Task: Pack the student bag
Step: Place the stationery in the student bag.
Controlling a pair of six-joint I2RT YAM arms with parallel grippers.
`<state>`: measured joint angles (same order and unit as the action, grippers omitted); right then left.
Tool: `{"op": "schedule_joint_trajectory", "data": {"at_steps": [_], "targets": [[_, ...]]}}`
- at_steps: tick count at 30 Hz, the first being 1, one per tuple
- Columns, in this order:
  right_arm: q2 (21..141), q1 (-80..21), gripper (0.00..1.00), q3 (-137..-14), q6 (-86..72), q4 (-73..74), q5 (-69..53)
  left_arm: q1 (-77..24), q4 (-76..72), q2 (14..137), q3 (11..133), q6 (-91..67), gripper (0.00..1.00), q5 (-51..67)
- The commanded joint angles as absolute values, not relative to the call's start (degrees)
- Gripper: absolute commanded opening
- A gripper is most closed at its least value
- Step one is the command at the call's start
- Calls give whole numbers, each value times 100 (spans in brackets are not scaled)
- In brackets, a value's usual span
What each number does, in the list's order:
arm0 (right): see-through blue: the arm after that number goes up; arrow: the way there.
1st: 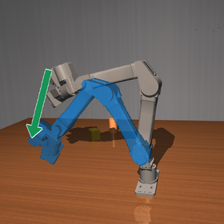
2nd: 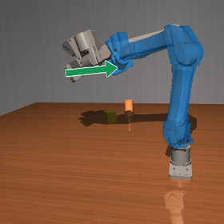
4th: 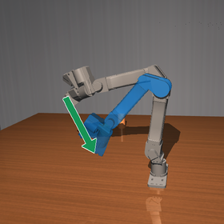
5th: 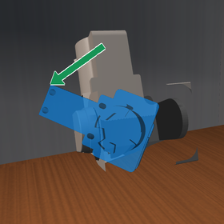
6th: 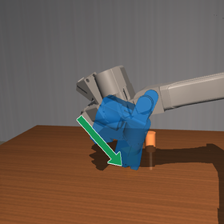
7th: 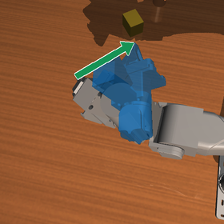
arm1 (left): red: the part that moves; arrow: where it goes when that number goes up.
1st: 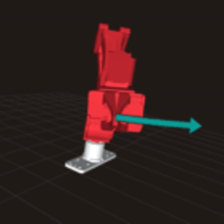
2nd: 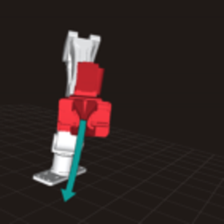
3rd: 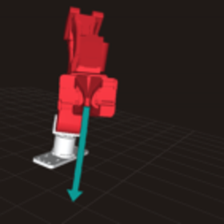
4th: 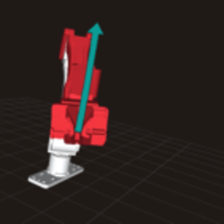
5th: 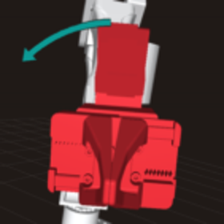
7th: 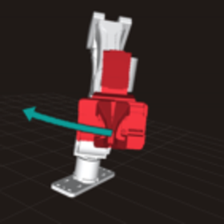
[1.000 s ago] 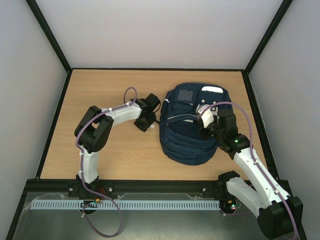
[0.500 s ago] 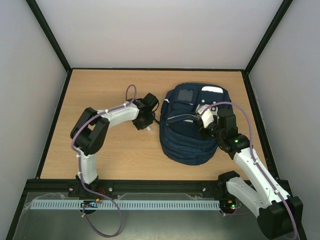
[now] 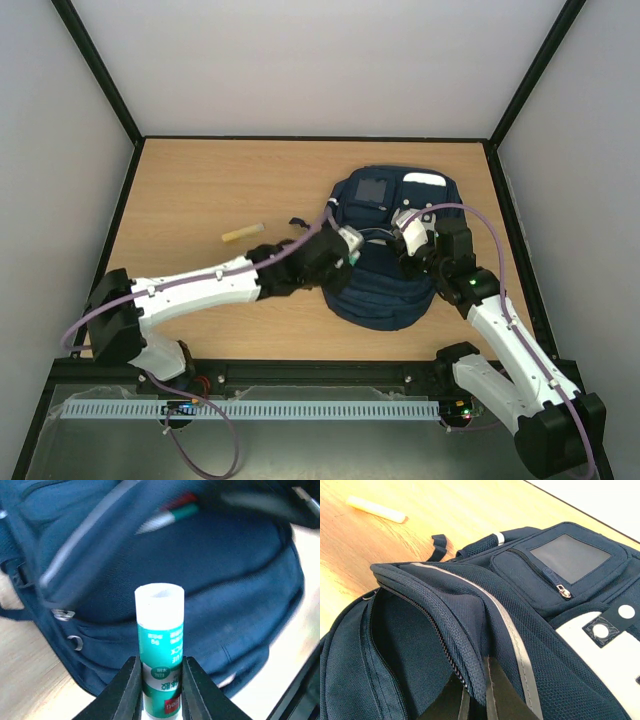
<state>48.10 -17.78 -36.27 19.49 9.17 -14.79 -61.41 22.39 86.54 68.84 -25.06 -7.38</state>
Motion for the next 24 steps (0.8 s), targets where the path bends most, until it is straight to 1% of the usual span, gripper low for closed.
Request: {"op": "schedule_joint_trajectory", "data": {"at_steps": [1, 3, 7, 8, 10, 15, 17, 21, 22, 23, 24], "targets": [[4689, -1813, 2, -3868, 1816, 798, -1684, -7134, 2053, 8500, 6559, -5, 2, -1530], [4667, -1808, 2, -3854, 1803, 783, -1666, -7500, 2012, 8634, 6535, 678, 2, -1990], [4659, -1810, 2, -3858, 1793, 791, -1666, -7599, 1822, 9132, 6773, 1520, 2, -2961], [4657, -1813, 2, -3858, 1791, 792, -1678, -7668, 903, 9358, 6695, 2412, 2, -3697], [4658, -1802, 2, -3858, 1784, 791, -1680, -7714, 84, 9577, 6642, 3148, 2, -3988], [4650, -1809, 2, -3858, 1787, 791, -1655, -7621, -1154, 10077, 6650, 4448, 8, -4383], [4641, -1808, 2, -3859, 1785, 791, -1659, -7538, -1593, 10224, 6564, 4817, 8, -4406], [4641, -1810, 2, -3850, 1793, 791, -1644, -7349, -2679, 10452, 6285, 5414, 4, -4552], [4645, -1803, 2, -3850, 1797, 791, -1644, -7321, -2885, 10492, 6243, 5495, 5, -4565], [4647, -1806, 2, -3850, 1801, 784, -1648, -7299, -3102, 10537, 6217, 5562, 8, -4588], [4653, -1807, 2, -3849, 1802, 788, -1644, -7283, -3282, 10569, 6207, 5629, 13, -4648]]}}
